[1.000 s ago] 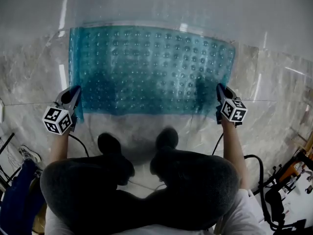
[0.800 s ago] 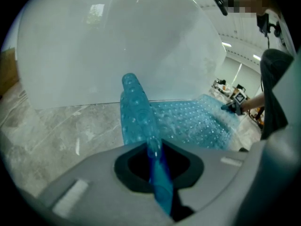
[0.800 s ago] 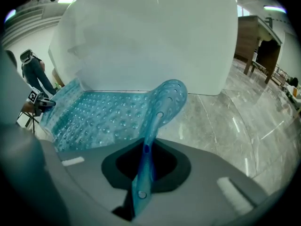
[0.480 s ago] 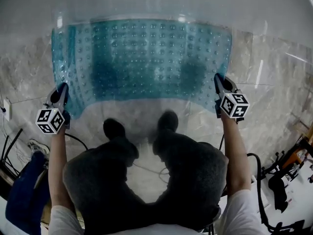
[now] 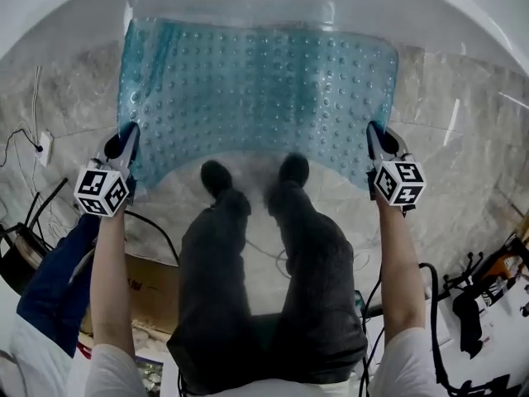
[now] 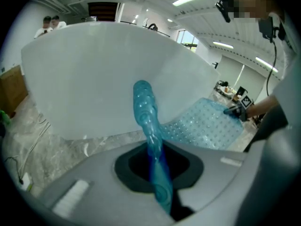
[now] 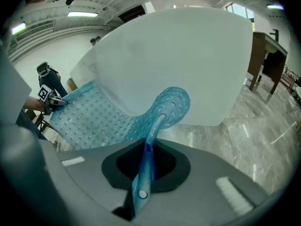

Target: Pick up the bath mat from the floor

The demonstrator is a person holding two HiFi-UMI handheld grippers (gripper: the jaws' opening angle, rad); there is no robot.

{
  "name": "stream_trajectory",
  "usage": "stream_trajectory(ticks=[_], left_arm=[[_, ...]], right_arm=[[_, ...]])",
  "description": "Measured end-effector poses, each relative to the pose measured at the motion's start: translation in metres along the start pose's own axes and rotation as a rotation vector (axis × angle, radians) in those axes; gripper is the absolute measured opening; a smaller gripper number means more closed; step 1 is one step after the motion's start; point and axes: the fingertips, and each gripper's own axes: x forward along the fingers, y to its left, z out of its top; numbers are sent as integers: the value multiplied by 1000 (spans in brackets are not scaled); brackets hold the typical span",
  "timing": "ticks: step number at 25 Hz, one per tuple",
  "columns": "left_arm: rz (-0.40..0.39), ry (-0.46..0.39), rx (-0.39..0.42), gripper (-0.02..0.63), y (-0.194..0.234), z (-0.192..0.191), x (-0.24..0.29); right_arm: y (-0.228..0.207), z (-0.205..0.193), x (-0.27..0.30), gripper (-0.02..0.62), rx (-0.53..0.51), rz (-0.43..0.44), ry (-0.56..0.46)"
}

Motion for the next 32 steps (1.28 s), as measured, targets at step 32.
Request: stream_trajectory(ticks=[32], left_arm=[[-155, -337, -144, 26, -290, 285, -646]], right_arm=[[324, 266, -664, 20, 162, 280, -302]])
